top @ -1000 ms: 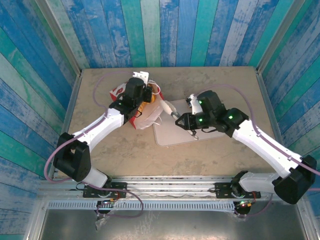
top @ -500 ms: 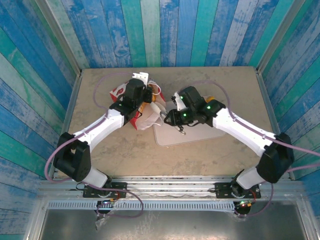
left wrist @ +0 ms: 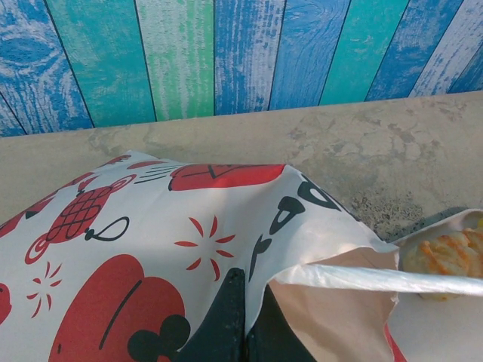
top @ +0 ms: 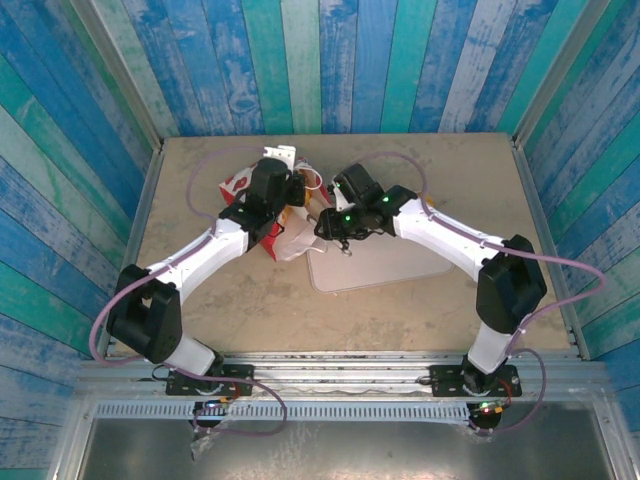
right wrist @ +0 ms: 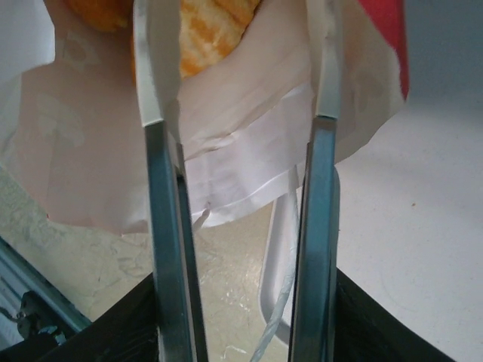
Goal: Take the fake bread out of the paper bag
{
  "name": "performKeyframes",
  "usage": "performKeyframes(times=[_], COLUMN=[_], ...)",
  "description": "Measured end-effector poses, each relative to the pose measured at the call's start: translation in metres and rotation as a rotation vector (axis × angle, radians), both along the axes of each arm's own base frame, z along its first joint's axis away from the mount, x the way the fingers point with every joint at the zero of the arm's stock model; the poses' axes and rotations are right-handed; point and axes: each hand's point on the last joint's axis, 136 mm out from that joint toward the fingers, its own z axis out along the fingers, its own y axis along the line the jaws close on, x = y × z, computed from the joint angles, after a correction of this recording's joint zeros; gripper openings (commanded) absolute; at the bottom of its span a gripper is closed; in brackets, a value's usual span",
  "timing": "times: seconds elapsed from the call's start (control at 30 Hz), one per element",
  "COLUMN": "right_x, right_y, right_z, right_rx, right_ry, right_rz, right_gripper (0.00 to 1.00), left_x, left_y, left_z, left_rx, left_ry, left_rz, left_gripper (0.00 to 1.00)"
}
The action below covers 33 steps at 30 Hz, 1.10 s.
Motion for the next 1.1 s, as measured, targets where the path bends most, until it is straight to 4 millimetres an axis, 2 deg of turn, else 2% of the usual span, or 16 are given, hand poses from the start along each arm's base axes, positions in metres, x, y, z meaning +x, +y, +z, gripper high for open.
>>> performKeyframes(times=[0.3,0.7,1.1], right_x=[0.013,0.017,0.017], right_y=[0.003,0.01,0.009], right_z=[-0.01,-0.023,-0.025], right_rx=[-0.03,-0.038,-0.043], right_ry=[0.002,0.032,0.036], right_rz=[-0.022,-0.013,-0.013], right_gripper=[0.56,0.56,0.45], left_x=[-0.001,-0.001,-0.001], left_y=[-0.003,-0.004,-0.005], left_z=[0.0,0.0,0.0], left_rx=[-0.016,-0.025,-0.038], left_ry=[0.004,0.009,0.011], left_rz=[-0.009,-0.015,-0.016], left_gripper=[0.02,0.02,0.02])
